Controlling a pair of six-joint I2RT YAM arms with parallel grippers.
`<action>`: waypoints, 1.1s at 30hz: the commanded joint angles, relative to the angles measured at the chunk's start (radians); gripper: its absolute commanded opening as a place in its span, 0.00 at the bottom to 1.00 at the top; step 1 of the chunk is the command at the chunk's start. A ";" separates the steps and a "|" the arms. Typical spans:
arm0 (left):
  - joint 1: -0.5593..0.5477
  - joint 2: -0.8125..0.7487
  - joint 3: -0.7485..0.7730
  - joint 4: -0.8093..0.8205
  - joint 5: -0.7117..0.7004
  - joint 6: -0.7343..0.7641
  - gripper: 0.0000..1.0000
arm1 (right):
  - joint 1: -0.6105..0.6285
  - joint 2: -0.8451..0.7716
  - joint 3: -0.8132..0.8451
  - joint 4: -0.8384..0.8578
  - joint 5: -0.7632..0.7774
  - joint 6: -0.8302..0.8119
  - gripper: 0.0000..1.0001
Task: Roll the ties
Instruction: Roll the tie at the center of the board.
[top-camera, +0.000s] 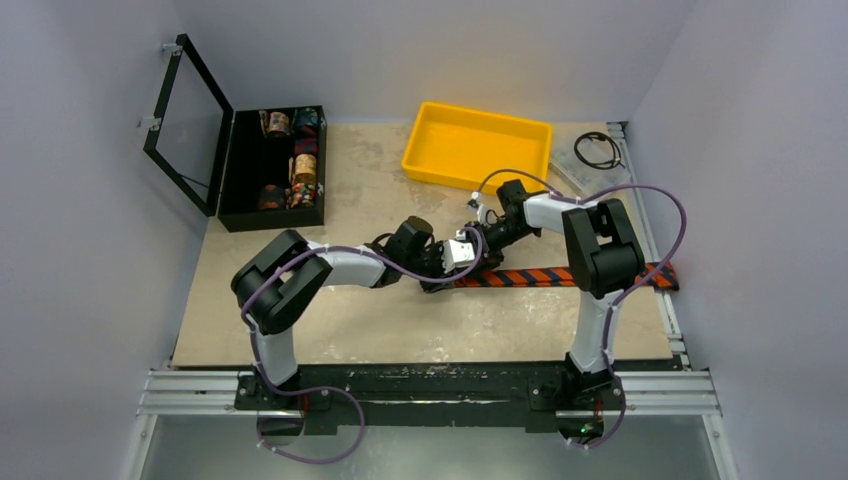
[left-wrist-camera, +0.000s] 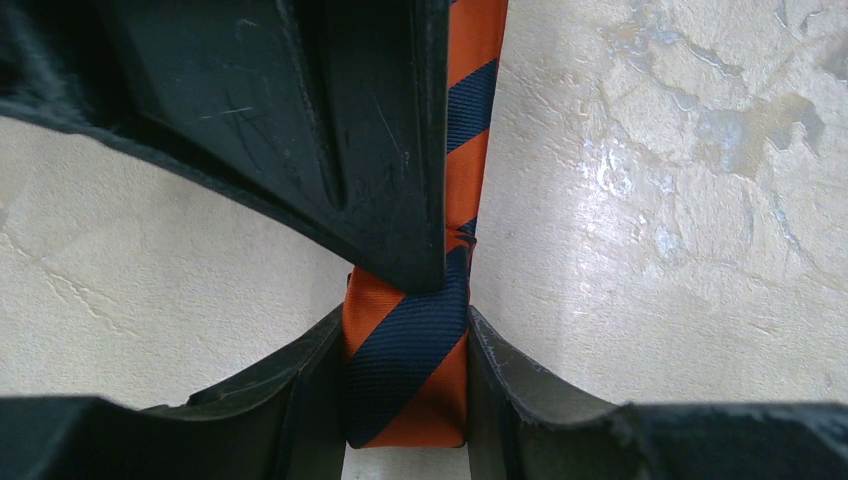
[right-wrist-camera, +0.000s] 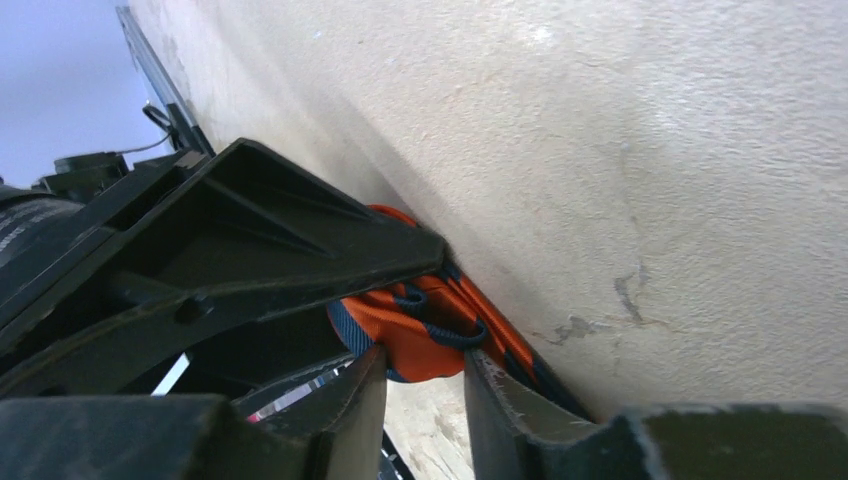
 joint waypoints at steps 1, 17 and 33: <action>0.007 0.015 -0.044 -0.087 -0.041 0.062 0.40 | 0.003 0.011 0.024 0.002 0.024 -0.014 0.27; 0.007 -0.012 -0.019 -0.165 0.030 0.164 0.43 | 0.014 0.027 0.009 0.006 0.205 -0.125 0.04; -0.001 0.029 -0.006 -0.196 -0.053 0.162 0.26 | -0.034 -0.104 -0.007 -0.048 -0.035 -0.084 0.54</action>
